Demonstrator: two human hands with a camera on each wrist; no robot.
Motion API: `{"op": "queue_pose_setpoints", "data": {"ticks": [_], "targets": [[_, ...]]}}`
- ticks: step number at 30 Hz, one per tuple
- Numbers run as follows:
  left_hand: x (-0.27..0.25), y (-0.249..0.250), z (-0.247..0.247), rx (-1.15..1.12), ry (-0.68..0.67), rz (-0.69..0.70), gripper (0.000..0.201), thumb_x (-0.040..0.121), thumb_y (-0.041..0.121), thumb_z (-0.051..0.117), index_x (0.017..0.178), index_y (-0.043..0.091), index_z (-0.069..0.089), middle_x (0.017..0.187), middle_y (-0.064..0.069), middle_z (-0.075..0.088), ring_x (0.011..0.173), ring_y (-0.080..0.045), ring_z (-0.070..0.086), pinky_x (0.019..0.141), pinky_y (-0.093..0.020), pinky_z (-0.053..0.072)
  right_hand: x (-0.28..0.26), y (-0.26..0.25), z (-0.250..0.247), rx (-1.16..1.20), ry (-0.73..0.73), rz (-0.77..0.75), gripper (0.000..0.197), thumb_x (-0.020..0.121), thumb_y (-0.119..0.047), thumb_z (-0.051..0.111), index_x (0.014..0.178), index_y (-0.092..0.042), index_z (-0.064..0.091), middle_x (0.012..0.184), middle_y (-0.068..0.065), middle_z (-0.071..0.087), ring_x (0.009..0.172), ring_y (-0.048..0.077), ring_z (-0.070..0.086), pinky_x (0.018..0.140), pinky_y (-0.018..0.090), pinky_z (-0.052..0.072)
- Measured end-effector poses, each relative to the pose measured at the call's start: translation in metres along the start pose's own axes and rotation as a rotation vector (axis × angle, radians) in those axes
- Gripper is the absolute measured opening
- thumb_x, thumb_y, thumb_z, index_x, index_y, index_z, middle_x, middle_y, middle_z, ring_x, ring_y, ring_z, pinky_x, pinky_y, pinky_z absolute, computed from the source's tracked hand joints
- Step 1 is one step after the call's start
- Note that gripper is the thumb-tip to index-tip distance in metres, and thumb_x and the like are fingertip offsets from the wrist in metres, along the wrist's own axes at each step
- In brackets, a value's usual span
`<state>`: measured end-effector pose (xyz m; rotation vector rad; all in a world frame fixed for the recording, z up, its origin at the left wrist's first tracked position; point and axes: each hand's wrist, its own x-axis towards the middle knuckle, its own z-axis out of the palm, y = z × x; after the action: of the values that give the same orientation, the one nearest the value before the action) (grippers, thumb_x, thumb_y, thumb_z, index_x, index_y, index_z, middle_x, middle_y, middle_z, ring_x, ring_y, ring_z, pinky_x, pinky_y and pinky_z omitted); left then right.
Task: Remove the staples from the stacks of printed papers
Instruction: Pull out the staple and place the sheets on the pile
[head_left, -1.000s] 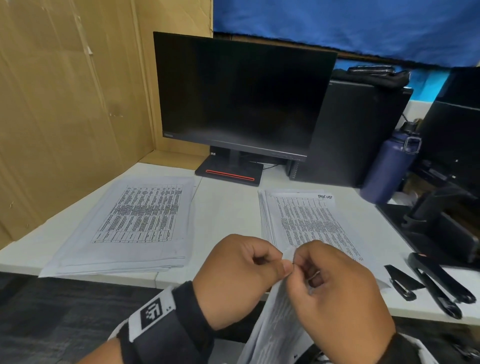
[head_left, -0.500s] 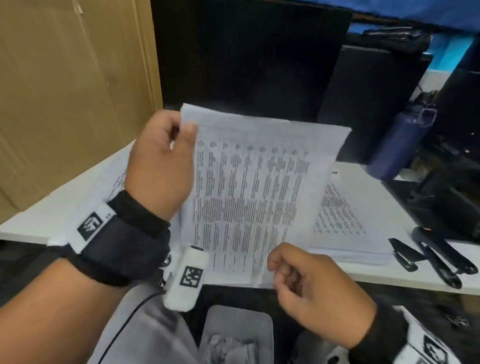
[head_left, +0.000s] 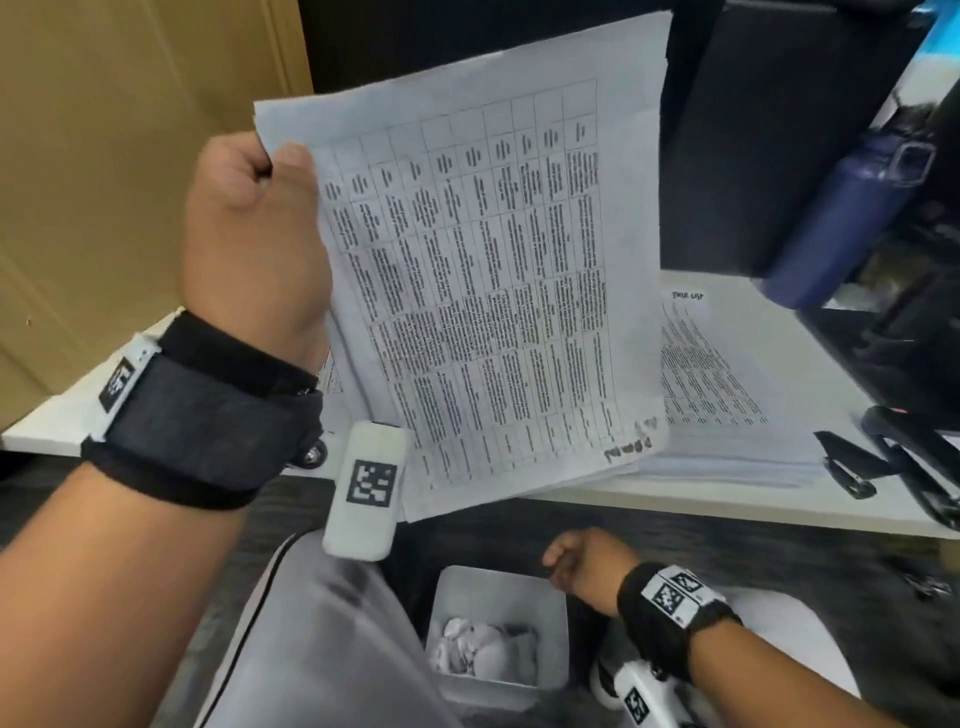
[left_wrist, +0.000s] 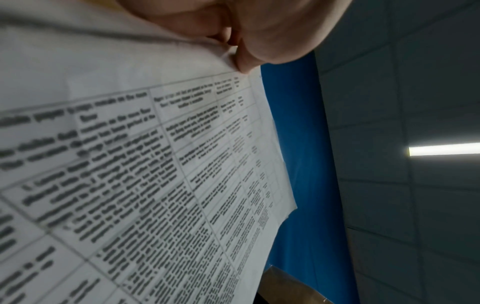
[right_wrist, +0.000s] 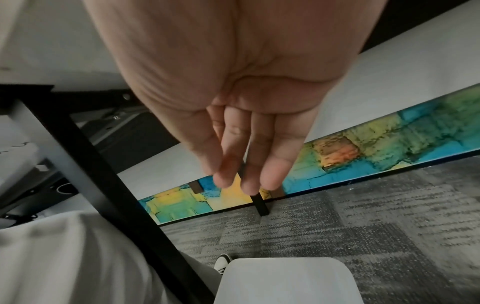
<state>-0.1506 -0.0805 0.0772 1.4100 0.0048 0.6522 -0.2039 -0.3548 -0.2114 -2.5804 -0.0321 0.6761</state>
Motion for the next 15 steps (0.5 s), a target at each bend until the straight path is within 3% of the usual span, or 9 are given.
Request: {"op": "queue_pose_setpoints", "data": {"ticks": [2, 4, 7, 9, 11, 13, 15], "targets": [[0.000, 0.000, 0.001, 0.001, -0.018, -0.011, 0.010, 0.105, 0.022, 0.050, 0.105, 0.019, 0.060, 0.092, 0.004, 0.075, 0.083, -0.009, 0.075, 0.073, -0.034, 0.063, -0.006, -0.006, -0.009, 0.009, 0.029, -0.009, 0.024, 0.088, -0.013, 0.060, 0.083, -0.037, 0.062, 0.095, -0.014, 0.068, 0.092, 0.006, 0.066, 0.076, 0.009, 0.046], [-0.003, -0.001, 0.003, -0.005, -0.032, -0.026, 0.010, 0.106, 0.022, 0.050, 0.104, 0.021, 0.060, 0.092, 0.005, 0.075, 0.082, -0.007, 0.075, 0.072, -0.032, 0.063, -0.023, -0.016, -0.022, 0.024, 0.025, -0.035, 0.025, 0.091, -0.014, 0.057, 0.087, -0.038, 0.061, 0.094, -0.015, 0.068, 0.088, 0.003, 0.066, 0.072, 0.007, 0.045], [-0.005, -0.001, 0.005, -0.046, -0.041, -0.029, 0.012, 0.108, 0.021, 0.047, 0.106, 0.019, 0.059, 0.103, -0.003, 0.076, 0.095, -0.015, 0.076, 0.083, -0.038, 0.064, -0.069, -0.037, -0.053, 0.001, -0.059, -0.147, 0.018, 0.092, -0.023, 0.059, 0.093, -0.041, 0.062, 0.094, -0.014, 0.072, 0.084, -0.001, 0.067, 0.068, 0.002, 0.044], [-0.004, 0.000, 0.005, -0.072, -0.048, -0.024, 0.013, 0.108, 0.021, 0.047, 0.110, 0.017, 0.059, 0.106, -0.006, 0.076, 0.099, -0.019, 0.076, 0.084, -0.040, 0.064, -0.108, -0.052, -0.087, -0.072, -0.132, -0.195, 0.005, 0.086, -0.043, 0.066, 0.091, -0.043, 0.066, 0.090, -0.021, 0.072, 0.086, -0.004, 0.067, 0.076, 0.006, 0.047], [-0.002, 0.003, 0.005, -0.088, -0.046, -0.003, 0.012, 0.108, 0.021, 0.047, 0.109, 0.019, 0.059, 0.101, -0.002, 0.076, 0.094, -0.016, 0.076, 0.077, -0.035, 0.064, -0.145, -0.064, -0.128, -0.018, -0.150, -0.236, 0.021, 0.081, -0.054, 0.069, 0.087, -0.034, 0.070, 0.087, -0.017, 0.074, 0.080, -0.002, 0.067, 0.082, 0.019, 0.053], [0.000, 0.008, 0.009, -0.114, -0.055, 0.025, 0.013, 0.108, 0.021, 0.047, 0.105, 0.021, 0.060, 0.099, 0.000, 0.077, 0.092, -0.014, 0.076, 0.077, -0.035, 0.063, -0.173, -0.072, -0.167, 0.190, -0.049, -0.284, 0.026, 0.083, -0.043, 0.076, 0.079, -0.018, 0.068, 0.079, 0.000, 0.075, 0.071, 0.008, 0.064, 0.076, 0.027, 0.052], [0.000, 0.016, 0.018, -0.152, -0.076, 0.054, 0.016, 0.108, 0.019, 0.047, 0.100, 0.024, 0.060, 0.097, 0.001, 0.077, 0.092, -0.014, 0.076, 0.078, -0.035, 0.063, -0.186, -0.076, -0.201, 0.414, 0.306, -0.368, 0.027, 0.077, -0.038, 0.082, 0.078, -0.016, 0.066, 0.077, 0.012, 0.068, 0.071, 0.015, 0.060, 0.068, 0.029, 0.049]]}}
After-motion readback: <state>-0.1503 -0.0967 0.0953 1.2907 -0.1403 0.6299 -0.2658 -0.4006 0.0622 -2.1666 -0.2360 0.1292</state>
